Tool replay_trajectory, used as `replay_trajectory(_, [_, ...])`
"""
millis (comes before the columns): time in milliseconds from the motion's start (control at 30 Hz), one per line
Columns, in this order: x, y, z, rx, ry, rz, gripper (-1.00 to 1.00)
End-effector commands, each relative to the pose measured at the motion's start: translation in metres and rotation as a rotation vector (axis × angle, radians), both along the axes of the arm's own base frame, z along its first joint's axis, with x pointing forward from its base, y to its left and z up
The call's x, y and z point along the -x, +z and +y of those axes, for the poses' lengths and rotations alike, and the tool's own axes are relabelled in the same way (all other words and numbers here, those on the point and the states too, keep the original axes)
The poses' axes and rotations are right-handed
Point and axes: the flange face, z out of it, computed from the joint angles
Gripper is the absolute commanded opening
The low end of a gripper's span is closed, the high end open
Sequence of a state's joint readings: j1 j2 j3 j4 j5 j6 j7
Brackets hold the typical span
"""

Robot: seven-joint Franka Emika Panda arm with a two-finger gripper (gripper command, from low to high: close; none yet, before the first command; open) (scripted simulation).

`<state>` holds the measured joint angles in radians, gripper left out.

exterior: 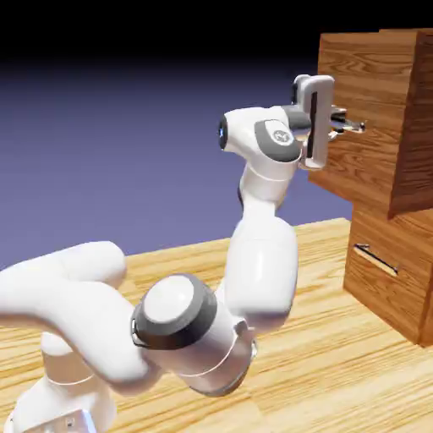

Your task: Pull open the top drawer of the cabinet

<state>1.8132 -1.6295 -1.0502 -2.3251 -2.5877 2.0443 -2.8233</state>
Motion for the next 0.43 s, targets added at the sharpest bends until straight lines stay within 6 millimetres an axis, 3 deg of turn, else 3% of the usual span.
replay_trajectory(0, [0.012, 0.000, 0.000, 0.000, 0.001, 0.003, -1.00])
replay_trajectory(233, [0.102, 0.000, 0.000, 0.000, 0.001, 0.003, -1.00])
replay_trajectory(267, [0.107, 0.000, 0.000, 0.000, 0.001, 0.003, -1.00])
replay_trajectory(300, [0.107, 0.000, 0.000, 0.000, 0.001, 0.003, 1.00])
replay_trajectory(333, [0.107, 0.000, 0.000, 0.000, 0.001, 0.003, 1.00])
replay_trajectory(400, [0.137, 0.001, -0.001, -0.003, 0.002, 0.003, 1.00])
